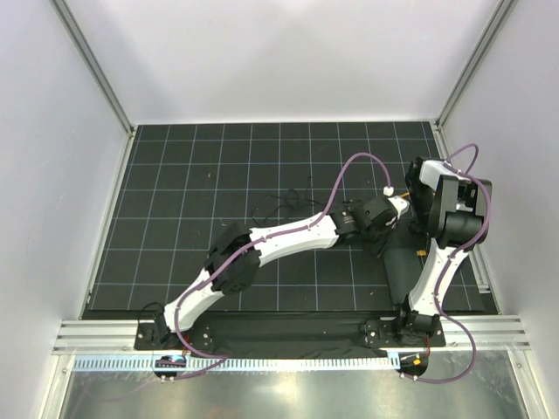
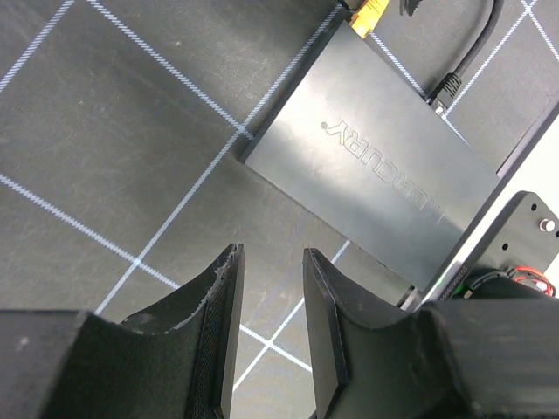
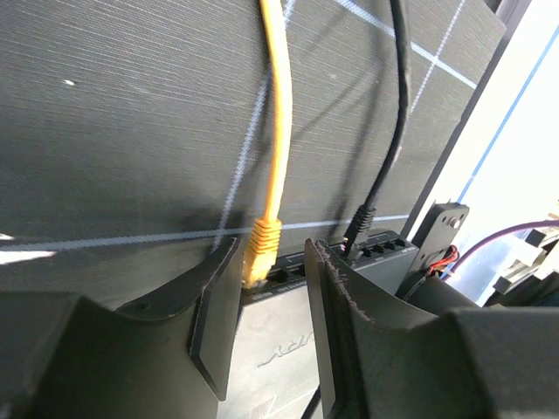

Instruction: Pull the plug from the switch port

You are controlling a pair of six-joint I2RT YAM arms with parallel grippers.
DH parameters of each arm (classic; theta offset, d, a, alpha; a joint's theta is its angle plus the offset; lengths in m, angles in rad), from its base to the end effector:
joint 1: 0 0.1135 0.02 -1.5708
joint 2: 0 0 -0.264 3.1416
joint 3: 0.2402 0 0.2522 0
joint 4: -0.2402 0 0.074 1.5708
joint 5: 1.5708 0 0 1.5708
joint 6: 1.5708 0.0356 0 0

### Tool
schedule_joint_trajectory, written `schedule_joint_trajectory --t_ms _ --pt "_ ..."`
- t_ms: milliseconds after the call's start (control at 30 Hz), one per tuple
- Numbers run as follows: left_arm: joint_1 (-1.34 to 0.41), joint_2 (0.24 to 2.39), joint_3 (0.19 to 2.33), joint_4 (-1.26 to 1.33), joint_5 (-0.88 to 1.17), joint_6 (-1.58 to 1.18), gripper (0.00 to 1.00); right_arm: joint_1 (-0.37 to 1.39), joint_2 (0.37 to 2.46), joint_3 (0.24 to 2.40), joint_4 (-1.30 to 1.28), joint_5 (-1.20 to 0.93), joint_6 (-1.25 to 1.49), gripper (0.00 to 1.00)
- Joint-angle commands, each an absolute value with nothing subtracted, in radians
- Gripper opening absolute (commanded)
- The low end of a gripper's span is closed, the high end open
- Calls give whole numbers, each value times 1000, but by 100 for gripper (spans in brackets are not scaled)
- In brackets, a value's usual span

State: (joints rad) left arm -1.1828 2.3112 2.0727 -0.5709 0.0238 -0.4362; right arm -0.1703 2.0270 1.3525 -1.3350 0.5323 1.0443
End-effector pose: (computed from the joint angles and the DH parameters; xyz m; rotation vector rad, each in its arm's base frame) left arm 0.1982 -0.4871 0.2295 0.9338 2.3512 -0.7538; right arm 0.3129 -0.0721 0.1496 -1.4654 -2.4084 0.9606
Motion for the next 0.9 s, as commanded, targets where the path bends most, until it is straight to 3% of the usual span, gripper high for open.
schedule_joint_trajectory --t_ms 0,500,867 --pt "-1187 2333 2117 -523 40 -425 37 -170 2046 1399 -1624 563 1045 43" --pt "-1167 2312 2083 -626 -38 -371 33 -166 2045 1373 -1624 457 1063 45" --pt "-1114 2260 2028 -652 75 -350 35 -175 1977 1575 -1539 494 858 54"
